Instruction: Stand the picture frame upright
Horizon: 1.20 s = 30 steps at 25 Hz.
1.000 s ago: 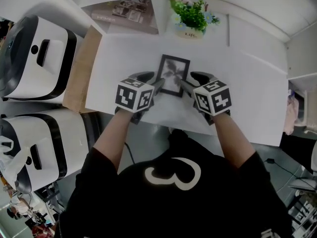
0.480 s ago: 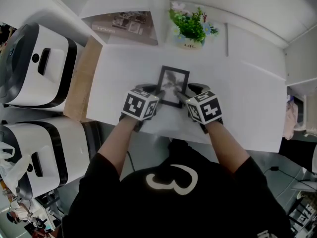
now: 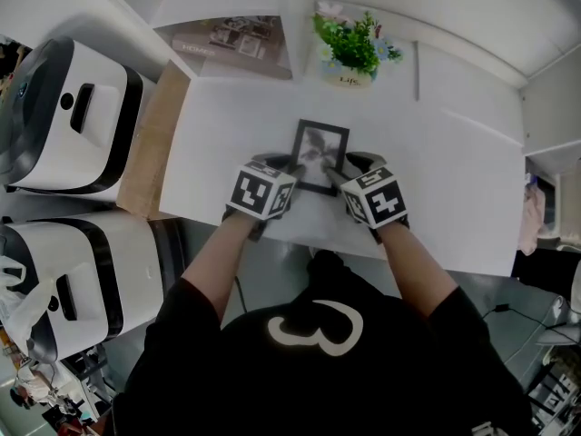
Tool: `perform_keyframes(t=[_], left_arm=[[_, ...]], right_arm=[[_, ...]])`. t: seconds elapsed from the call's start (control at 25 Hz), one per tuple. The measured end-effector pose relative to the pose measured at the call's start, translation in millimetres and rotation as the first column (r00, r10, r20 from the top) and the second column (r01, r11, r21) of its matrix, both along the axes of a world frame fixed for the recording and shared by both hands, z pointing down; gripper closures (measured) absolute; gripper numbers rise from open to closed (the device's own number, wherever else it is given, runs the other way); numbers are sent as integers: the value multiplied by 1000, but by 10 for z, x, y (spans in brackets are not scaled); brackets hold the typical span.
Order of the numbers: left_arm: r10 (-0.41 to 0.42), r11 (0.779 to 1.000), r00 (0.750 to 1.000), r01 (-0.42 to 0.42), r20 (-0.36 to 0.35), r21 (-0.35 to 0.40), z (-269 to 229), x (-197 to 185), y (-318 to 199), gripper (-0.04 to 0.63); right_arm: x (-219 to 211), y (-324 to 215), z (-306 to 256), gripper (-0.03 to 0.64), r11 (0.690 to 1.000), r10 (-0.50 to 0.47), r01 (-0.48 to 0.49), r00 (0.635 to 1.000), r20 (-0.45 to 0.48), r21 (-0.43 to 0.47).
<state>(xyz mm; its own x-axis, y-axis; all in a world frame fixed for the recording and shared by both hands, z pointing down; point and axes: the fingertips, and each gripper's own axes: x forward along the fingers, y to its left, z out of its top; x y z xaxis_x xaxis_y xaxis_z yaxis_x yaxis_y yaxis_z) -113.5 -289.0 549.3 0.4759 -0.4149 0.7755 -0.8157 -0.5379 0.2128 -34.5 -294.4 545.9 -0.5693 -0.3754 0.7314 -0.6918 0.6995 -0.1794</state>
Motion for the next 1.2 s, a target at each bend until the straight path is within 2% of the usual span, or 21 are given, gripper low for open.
perform_keyframes(t=[0.48, 1.2], left_arm=[[14, 1000, 1000, -14, 22, 9, -36, 112, 391, 451], [-10, 1000, 999, 11, 32, -24, -15, 285, 1286, 453]], right_arm=[[82, 399, -19, 420, 998, -49, 50, 998, -32, 27], [262, 1209, -22, 420, 994, -110, 110, 993, -35, 14]])
